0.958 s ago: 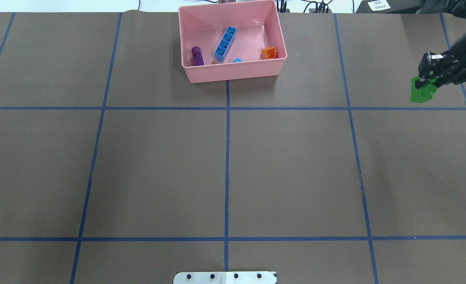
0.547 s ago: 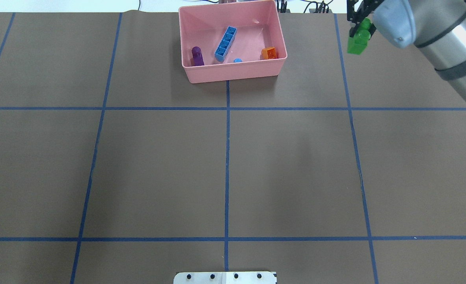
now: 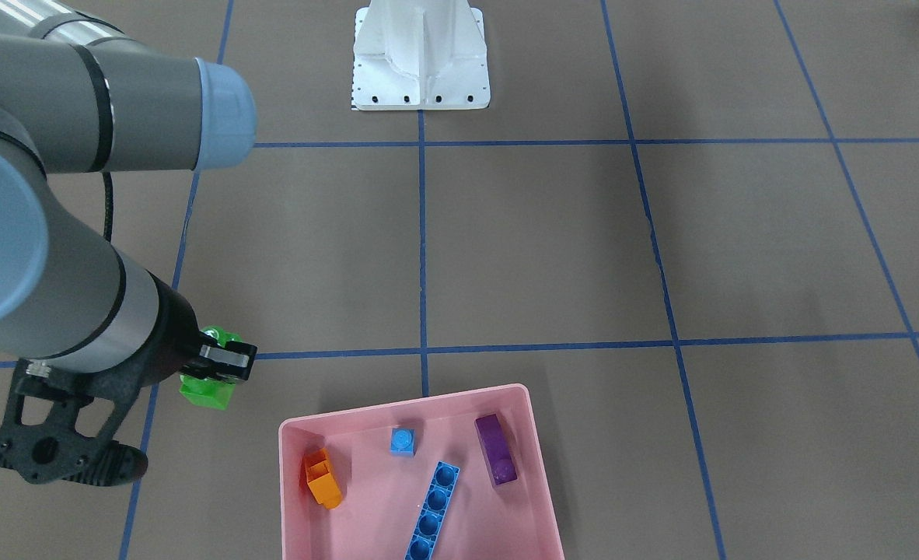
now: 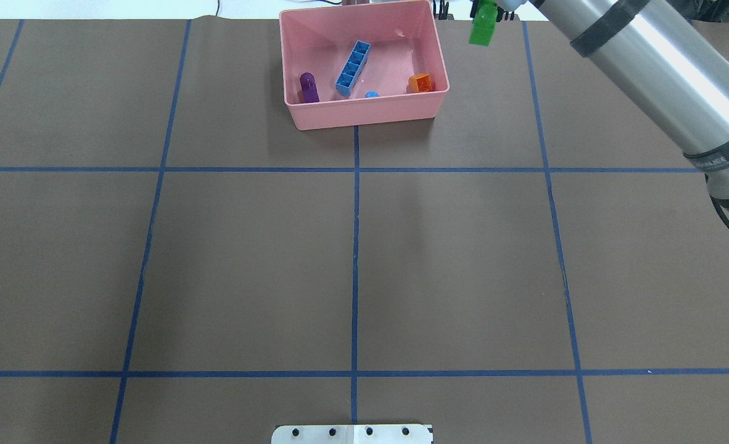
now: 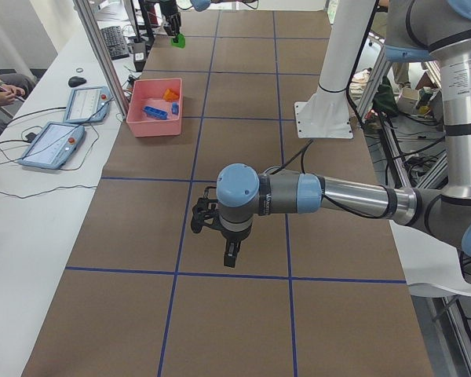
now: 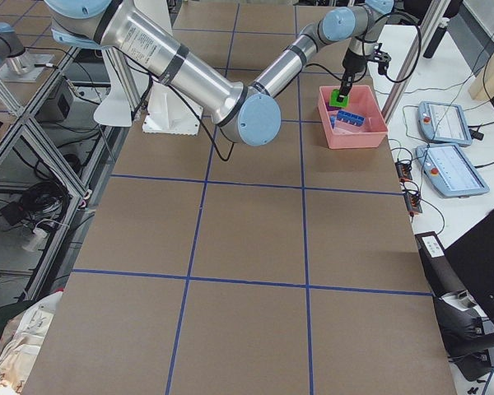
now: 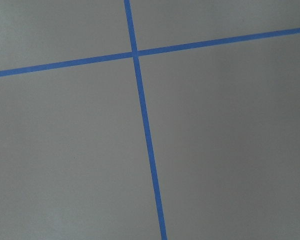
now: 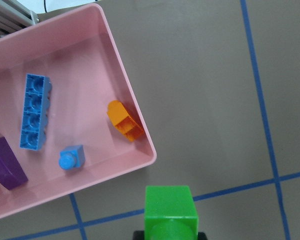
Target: Put all blocks into box
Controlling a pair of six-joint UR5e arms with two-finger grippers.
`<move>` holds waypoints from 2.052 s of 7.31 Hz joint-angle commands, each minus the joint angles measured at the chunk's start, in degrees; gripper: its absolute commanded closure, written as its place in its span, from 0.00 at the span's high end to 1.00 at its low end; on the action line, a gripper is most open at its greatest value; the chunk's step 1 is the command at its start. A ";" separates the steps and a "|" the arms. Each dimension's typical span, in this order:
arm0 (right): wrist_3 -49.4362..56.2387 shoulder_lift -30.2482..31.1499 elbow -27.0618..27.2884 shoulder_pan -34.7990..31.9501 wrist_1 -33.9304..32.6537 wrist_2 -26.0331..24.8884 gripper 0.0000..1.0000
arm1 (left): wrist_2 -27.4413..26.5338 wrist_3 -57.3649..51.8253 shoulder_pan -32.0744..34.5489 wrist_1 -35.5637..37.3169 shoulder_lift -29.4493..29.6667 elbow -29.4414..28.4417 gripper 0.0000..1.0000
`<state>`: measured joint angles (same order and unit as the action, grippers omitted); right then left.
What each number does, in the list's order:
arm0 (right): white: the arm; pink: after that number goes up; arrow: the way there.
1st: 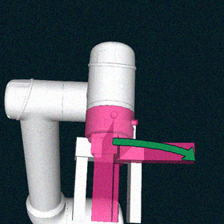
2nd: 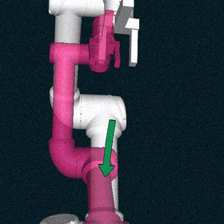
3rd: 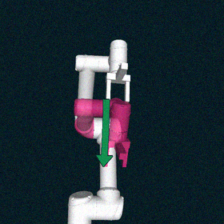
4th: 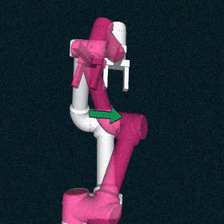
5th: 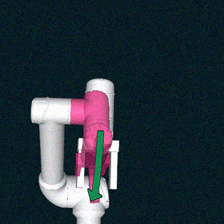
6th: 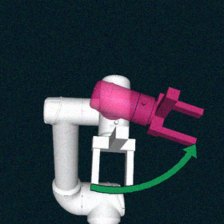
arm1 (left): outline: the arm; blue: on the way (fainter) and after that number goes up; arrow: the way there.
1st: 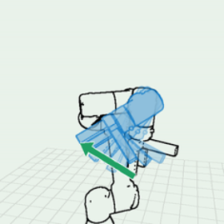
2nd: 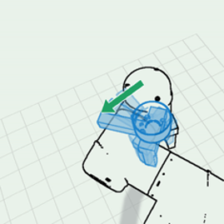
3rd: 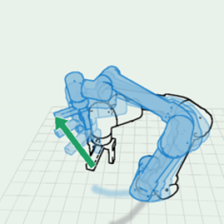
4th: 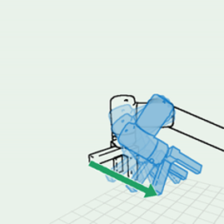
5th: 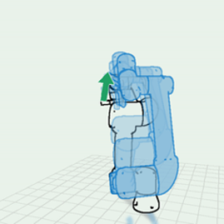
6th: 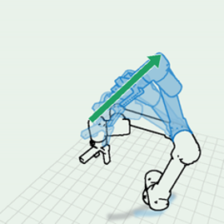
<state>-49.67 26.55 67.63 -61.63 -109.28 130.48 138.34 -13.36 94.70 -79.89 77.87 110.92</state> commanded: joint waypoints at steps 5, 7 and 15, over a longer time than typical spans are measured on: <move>-17.04 -11.58 -28.38 12.13 36.72 -14.69 0.00 | 0.00 0.09 -0.04 0.00 0.00 0.09 1.00; -21.32 -12.92 -32.11 15.82 41.32 -19.71 0.00 | 0.00 0.09 0.05 -0.09 -0.52 0.17 1.00; -25.65 -14.32 -33.00 17.78 42.66 -19.57 0.95 | 0.00 0.00 -0.04 -0.09 -0.62 -0.09 1.00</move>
<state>-74.69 12.84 34.56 -43.92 -66.62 110.54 138.34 -13.36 94.68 -79.98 77.26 110.92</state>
